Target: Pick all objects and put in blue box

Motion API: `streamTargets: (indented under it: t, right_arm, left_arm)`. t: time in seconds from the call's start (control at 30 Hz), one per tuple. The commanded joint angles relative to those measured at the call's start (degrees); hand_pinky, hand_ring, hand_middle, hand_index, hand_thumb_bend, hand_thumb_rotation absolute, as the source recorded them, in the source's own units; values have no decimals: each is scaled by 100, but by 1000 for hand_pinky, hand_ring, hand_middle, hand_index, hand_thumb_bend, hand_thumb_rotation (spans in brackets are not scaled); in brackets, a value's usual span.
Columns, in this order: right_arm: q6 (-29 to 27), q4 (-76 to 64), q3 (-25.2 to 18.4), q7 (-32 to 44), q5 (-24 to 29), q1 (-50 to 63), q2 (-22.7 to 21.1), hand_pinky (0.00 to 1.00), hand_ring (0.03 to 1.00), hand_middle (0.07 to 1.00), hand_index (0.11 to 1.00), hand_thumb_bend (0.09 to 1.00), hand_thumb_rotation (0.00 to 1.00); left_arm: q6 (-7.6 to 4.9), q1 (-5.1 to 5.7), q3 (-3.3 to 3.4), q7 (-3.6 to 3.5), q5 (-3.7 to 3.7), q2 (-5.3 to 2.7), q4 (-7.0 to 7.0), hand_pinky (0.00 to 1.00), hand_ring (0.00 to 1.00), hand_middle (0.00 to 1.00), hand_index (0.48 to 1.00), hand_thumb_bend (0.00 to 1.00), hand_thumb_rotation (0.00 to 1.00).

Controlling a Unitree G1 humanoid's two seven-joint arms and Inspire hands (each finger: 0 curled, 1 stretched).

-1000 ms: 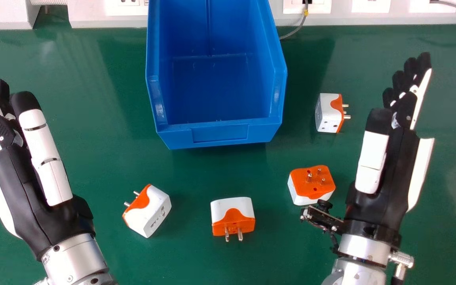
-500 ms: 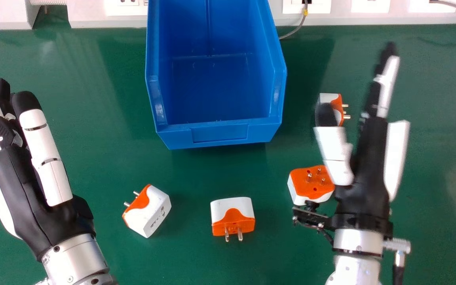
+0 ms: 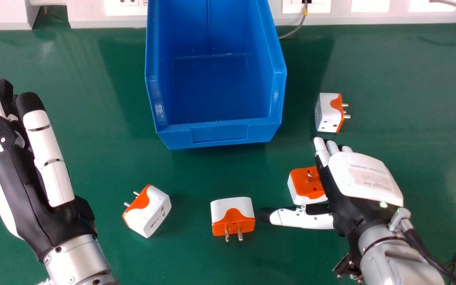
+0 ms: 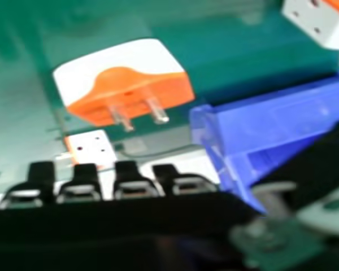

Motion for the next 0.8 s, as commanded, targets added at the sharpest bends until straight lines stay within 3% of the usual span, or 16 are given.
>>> streamTargets:
  t: [0.0,0.23,0.4,0.6,0.77]
  right_arm:
    - [35,-208,7,66,-149,-77,47,1000,1000,1000,977,990,488]
    - [51,-203,-54,59,-95,-103,110,1000,1000,1000,975,1000,477]
    - [-27,-139,-156,30,87,-219,79,1000,1000,1000,982,1000,464]
    - [-297,284,-269,-42,482,-646,-148,1000,1000,1000,978,1000,406]
    - [-761,1195,-335,-367,993,-1220,-478,1000,1000,1000,959,1000,348]
  left_arm:
    - [-131,45,-52,20,69,-535,-94,958,991,981,971,536,815]
    - [-112,21,-58,25,70,-542,-92,949,986,976,966,537,807]
    - [-111,-16,-45,43,130,-532,-57,949,985,976,969,534,817]
    - [-54,-49,-61,32,111,-529,-87,948,980,974,968,537,819]
    - [-31,-86,-73,69,176,-533,-103,951,978,977,971,534,830]
